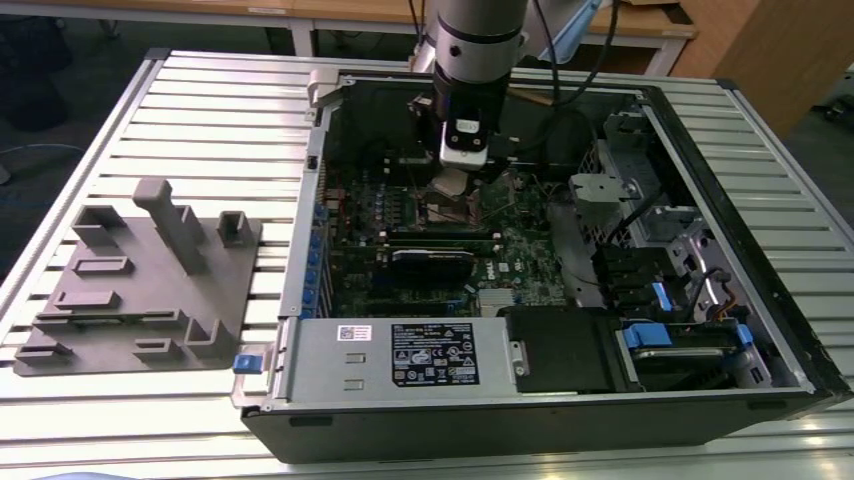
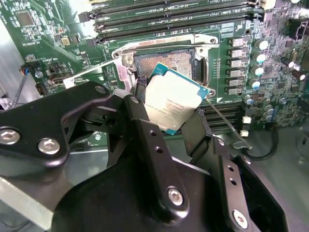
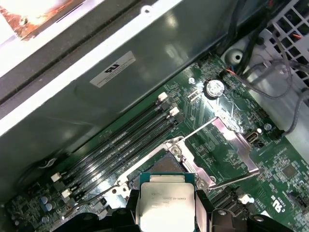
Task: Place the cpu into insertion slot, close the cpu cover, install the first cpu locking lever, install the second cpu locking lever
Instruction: 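Place the cpu into insertion slot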
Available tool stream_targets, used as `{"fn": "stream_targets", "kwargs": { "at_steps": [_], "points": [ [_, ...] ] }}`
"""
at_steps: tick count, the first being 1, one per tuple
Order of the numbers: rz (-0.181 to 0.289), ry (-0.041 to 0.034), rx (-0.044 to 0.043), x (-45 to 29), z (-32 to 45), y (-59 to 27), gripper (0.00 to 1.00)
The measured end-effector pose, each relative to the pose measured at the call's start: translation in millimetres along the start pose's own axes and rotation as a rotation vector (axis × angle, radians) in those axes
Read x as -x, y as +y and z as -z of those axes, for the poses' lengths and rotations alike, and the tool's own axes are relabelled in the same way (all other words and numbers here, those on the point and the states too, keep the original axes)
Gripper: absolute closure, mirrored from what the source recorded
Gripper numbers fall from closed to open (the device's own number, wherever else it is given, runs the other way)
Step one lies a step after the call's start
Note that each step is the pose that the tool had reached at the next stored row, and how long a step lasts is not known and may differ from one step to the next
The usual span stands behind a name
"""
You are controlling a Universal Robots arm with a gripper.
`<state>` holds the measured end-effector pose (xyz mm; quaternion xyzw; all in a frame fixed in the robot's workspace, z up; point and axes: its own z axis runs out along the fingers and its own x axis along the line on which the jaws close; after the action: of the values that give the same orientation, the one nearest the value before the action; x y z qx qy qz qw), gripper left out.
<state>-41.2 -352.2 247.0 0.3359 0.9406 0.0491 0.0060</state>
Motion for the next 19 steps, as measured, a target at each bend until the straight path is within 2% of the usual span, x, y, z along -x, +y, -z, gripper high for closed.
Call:
{"fn": "stream_targets", "kwargs": {
  "at_steps": [11, 19],
  "points": [
    [-0.194, -0.0187, 0.0042, 0.1, -0.9, 0.0, 0.46],
    [-0.199, -0.0193, 0.0042, 0.0, -0.8, 0.0, 0.46]
  ]
}}
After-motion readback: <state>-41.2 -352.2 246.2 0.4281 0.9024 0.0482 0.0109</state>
